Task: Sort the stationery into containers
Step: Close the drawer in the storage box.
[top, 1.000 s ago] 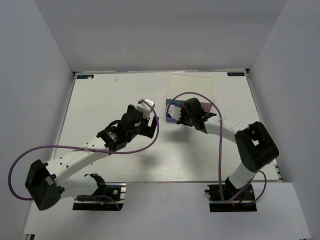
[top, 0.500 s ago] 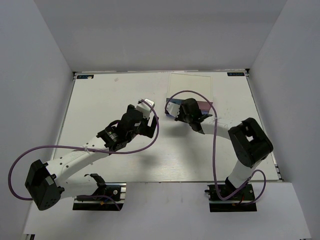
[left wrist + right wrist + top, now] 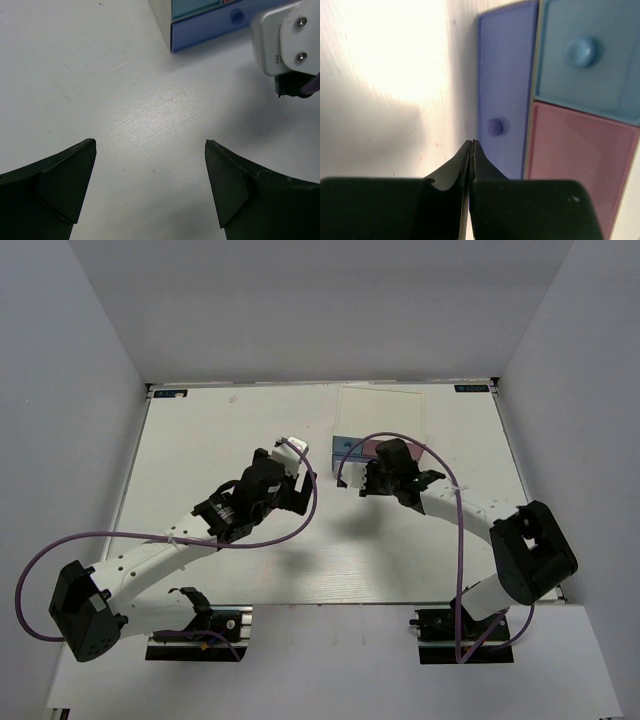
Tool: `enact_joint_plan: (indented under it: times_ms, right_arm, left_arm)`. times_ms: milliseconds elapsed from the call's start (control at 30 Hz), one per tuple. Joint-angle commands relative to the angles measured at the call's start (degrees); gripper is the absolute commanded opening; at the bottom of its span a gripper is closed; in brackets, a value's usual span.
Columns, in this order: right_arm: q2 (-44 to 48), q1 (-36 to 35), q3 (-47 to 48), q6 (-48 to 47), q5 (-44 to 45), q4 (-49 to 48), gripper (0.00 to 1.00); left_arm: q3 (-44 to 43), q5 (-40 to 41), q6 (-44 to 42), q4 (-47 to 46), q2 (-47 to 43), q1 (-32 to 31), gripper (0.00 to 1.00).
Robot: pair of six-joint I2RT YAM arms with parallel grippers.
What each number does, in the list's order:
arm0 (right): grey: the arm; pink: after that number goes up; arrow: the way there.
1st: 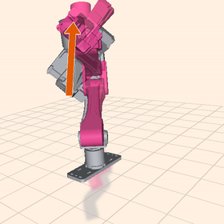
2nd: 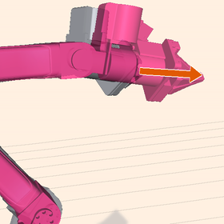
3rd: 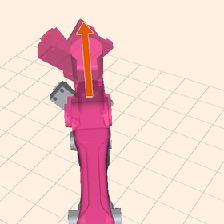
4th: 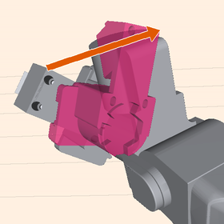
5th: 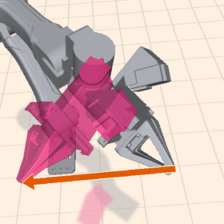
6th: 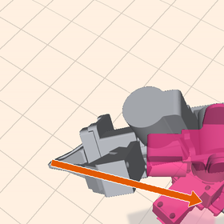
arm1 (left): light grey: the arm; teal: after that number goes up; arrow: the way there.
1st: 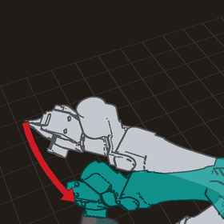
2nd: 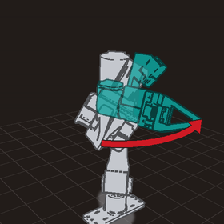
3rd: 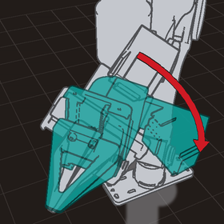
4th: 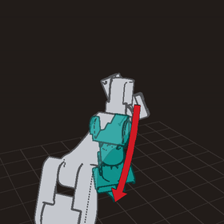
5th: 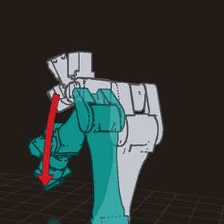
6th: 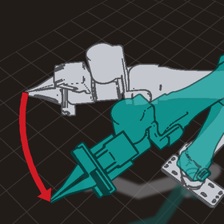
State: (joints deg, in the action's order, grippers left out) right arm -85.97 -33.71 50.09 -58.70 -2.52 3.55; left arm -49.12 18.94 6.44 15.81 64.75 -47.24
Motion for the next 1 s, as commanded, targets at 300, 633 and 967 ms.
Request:
enact_joint_plan:
  times_ms: [300,633,967]
  right_arm:
    - [-0.86,1.81,-3.41,-6.96,18.86,-8.81,0.0]
    - [-7.98,1.98,-8.34,-15.03,31.44,-25.07,0.0]
    - [-9.03,3.12,-9.48,-17.41,35.83,-32.03,0.0]
  left_arm:
    - [0.52,0.75,-0.37,-0.96,-2.44,0.49,1.0]
    - [0.52,0.75,-0.37,-0.96,-2.96,0.49,1.0]
    - [0.52,0.75,-0.37,-0.96,-3.49,0.49,1.0]
